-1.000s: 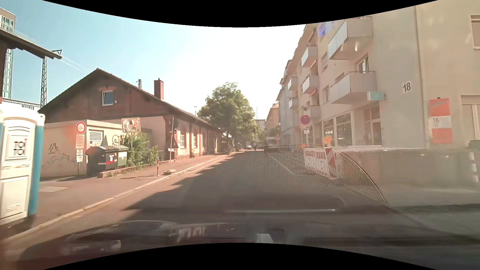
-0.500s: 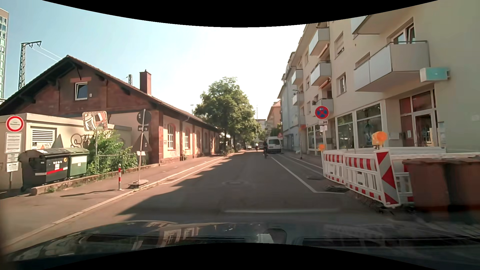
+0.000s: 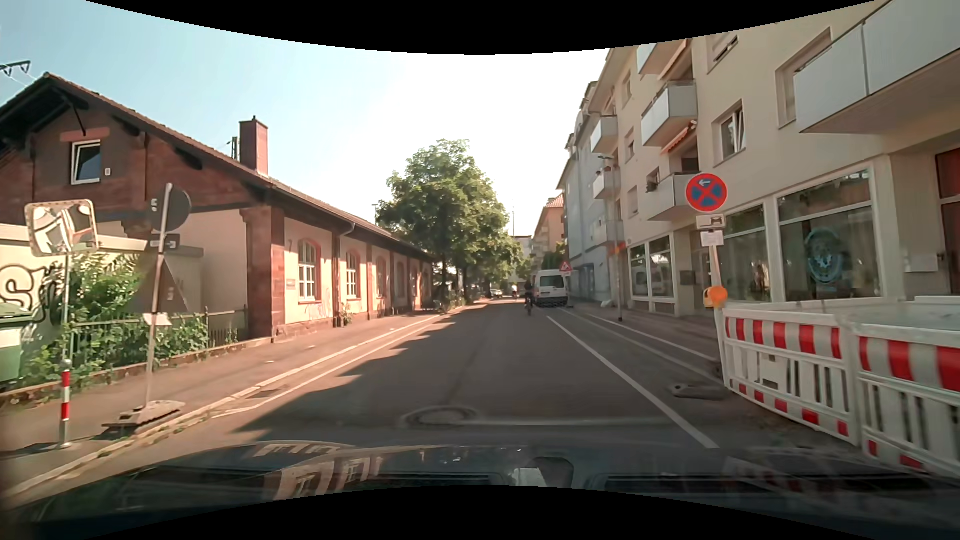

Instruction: Follow the waypoints while adhering to traffic rules and regulations

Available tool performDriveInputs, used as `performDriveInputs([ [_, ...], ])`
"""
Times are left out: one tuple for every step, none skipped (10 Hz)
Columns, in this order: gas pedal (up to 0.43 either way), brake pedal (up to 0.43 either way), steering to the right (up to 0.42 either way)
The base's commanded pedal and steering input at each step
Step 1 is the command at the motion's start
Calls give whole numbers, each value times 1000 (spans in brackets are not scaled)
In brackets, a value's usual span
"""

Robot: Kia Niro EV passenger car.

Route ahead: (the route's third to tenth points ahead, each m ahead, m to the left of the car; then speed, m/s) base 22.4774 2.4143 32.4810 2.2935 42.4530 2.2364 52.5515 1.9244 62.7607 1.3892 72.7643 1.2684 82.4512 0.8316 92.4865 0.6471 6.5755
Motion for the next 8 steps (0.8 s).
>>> performDriveInputs([
  [67,0,-1],
  [67,0,-2],
  [67,0,-1],
  [67,0,0],
  [67,0,1],
  [67,0,1],
  [79,0,0],
  [79,0,0],
])
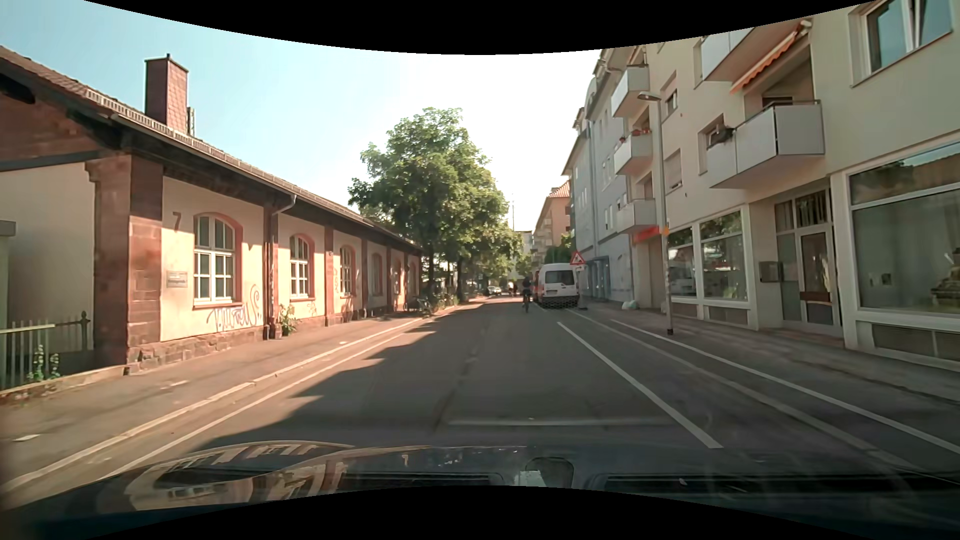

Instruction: Follow the waypoints while adhering to traffic rules and regulations

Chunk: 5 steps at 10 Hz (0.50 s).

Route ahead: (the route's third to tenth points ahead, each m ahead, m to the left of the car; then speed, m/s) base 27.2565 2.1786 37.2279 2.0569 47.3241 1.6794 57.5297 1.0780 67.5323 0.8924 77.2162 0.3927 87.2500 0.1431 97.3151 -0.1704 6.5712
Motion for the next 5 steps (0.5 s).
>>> performDriveInputs([
  [79,0,0],
  [79,0,0],
  [79,0,0],
  [79,0,0],
  [87,0,0],
])
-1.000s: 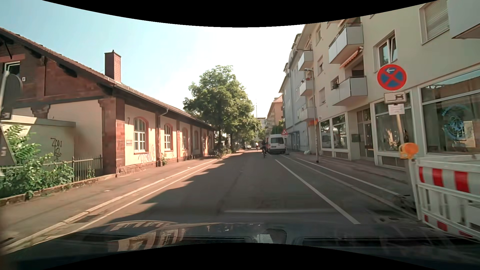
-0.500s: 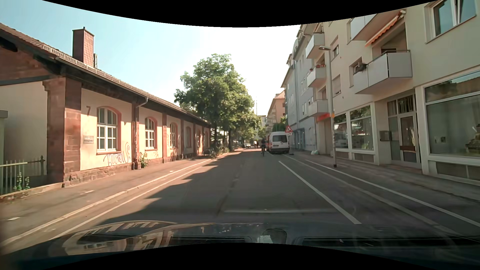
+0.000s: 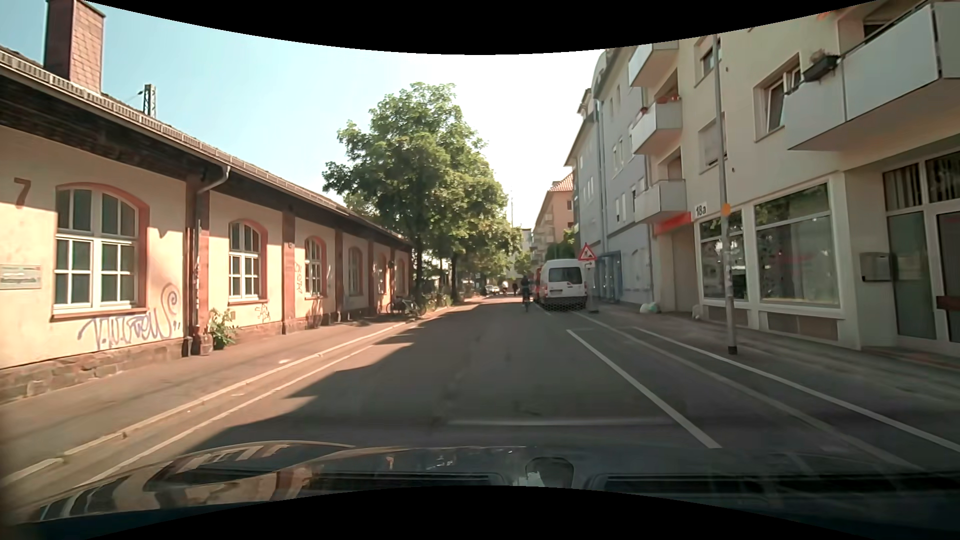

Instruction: Follow the waypoints while adhering to traffic rules and regulations

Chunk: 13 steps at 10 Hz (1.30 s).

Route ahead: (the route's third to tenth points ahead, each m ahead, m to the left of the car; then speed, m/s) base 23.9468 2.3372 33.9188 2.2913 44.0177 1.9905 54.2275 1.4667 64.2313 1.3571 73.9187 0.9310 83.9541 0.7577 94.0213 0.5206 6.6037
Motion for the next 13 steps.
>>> performDriveInputs([
  [87,0,0],
  [87,0,0],
  [87,0,0],
  [87,0,0],
  [87,0,0],
  [87,0,0],
  [87,0,0],
  [87,0,0],
  [87,0,0],
  [87,0,0],
  [87,0,0],
  [87,0,-1],
  [87,0,-1],
])
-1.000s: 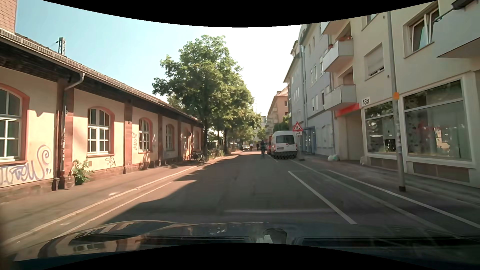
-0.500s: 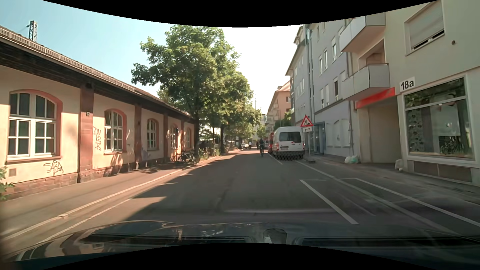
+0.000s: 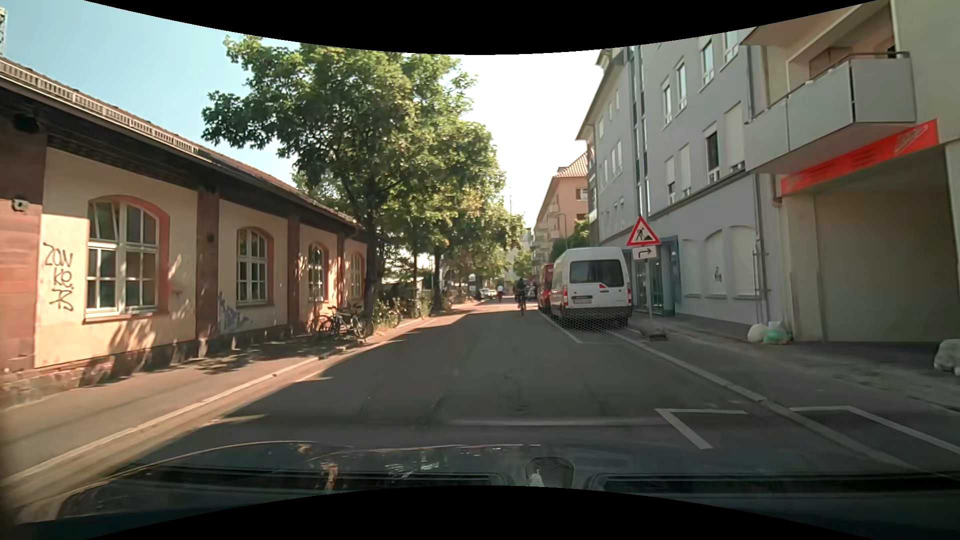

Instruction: Follow the waypoints while adhering to traffic rules and regulations

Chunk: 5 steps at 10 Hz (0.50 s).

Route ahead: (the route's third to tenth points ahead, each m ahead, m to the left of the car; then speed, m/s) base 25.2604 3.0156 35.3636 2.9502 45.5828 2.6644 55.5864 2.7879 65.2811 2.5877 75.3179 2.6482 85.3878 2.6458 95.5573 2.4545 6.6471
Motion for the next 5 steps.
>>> performDriveInputs([
  [87,0,-1],
  [87,0,-1],
  [87,0,-1],
  [79,0,-2],
  [67,0,-3],
])
